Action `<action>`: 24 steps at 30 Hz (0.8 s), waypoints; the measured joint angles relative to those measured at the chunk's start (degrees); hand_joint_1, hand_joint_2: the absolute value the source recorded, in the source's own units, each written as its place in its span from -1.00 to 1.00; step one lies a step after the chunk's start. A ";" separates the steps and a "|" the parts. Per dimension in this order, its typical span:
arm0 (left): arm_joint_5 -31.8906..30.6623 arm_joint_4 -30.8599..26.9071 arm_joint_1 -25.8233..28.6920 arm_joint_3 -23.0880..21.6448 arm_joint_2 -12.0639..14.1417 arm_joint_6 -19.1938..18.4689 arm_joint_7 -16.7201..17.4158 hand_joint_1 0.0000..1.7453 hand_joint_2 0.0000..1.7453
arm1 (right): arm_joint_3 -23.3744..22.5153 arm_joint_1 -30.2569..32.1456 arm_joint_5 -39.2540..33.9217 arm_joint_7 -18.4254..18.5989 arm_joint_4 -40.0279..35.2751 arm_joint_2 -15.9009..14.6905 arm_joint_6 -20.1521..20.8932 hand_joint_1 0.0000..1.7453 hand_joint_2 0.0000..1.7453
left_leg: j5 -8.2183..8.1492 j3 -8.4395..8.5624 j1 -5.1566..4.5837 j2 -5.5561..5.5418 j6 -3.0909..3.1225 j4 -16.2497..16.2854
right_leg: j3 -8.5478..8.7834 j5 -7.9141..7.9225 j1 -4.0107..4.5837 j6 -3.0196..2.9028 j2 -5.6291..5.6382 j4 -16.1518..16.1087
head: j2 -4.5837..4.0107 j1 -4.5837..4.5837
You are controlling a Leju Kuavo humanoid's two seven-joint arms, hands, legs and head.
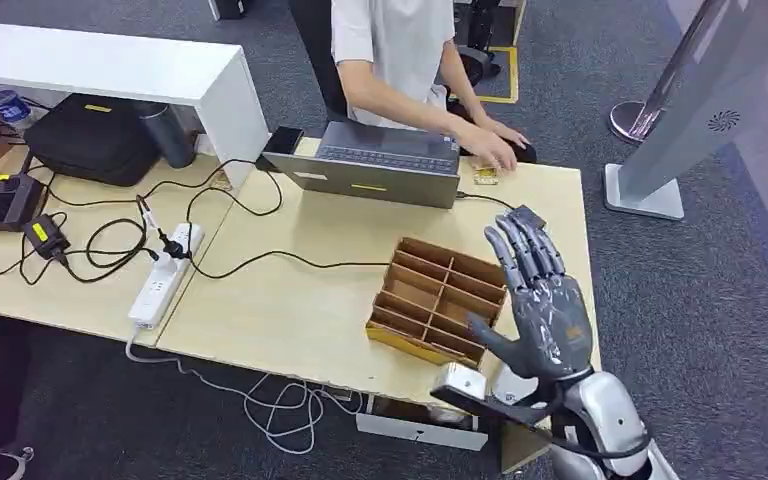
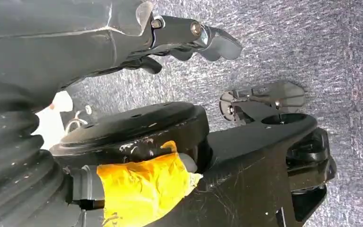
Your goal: Pass the card to the sensor for recognition and then transmit it.
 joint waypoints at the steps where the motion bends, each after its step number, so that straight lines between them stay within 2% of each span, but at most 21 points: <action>1: 0.04 0.00 0.00 0.06 0.02 -0.02 0.00 -1.00 1.00 | 0.04 1.64 0.17 -0.19 -1.27 -0.41 -0.43 -1.00 1.00 | 0.00 0.00 0.00 0.00 0.00 0.00 | 0.00 0.00 0.00 0.00 0.01 0.00 | 0.00 0.00; 6: 0.09 0.00 -0.01 0.48 0.09 -0.17 0.02 -1.00 1.00 | 1.13 9.85 2.27 -0.87 -6.92 -1.81 -3.16 -1.00 1.00 | -0.02 -0.01 0.00 0.03 -0.01 -0.02 | -0.02 -0.01 0.00 0.00 0.02 0.00 | 0.00 0.00; 10: -0.20 0.00 -0.05 0.50 0.20 -0.52 0.35 -1.00 1.00 | 3.23 13.91 3.58 -0.81 -7.28 -1.81 -4.02 -1.00 1.00 | -0.06 -0.02 0.01 0.05 -0.07 -0.05 | -0.02 -0.02 0.01 -0.01 0.05 0.00 | -0.02 0.00; 17: -1.05 0.00 -0.20 0.50 0.48 -0.87 0.76 -1.00 1.00 | 6.93 14.07 4.30 0.04 -0.22 -0.18 -3.91 -1.00 1.00 | -0.01 0.00 0.02 0.08 -0.10 -0.05 | 0.01 0.00 0.02 -0.02 0.05 0.02 | 0.00 0.00; 24: -1.49 0.00 -0.37 0.50 0.55 -0.98 1.60 -1.00 1.00 | 9.05 11.44 6.99 3.06 5.84 0.94 -3.78 -1.00 1.00 | 0.01 0.02 0.02 0.08 -0.07 -0.04 | 0.03 0.02 0.02 -0.03 0.06 0.02 | 0.00 0.00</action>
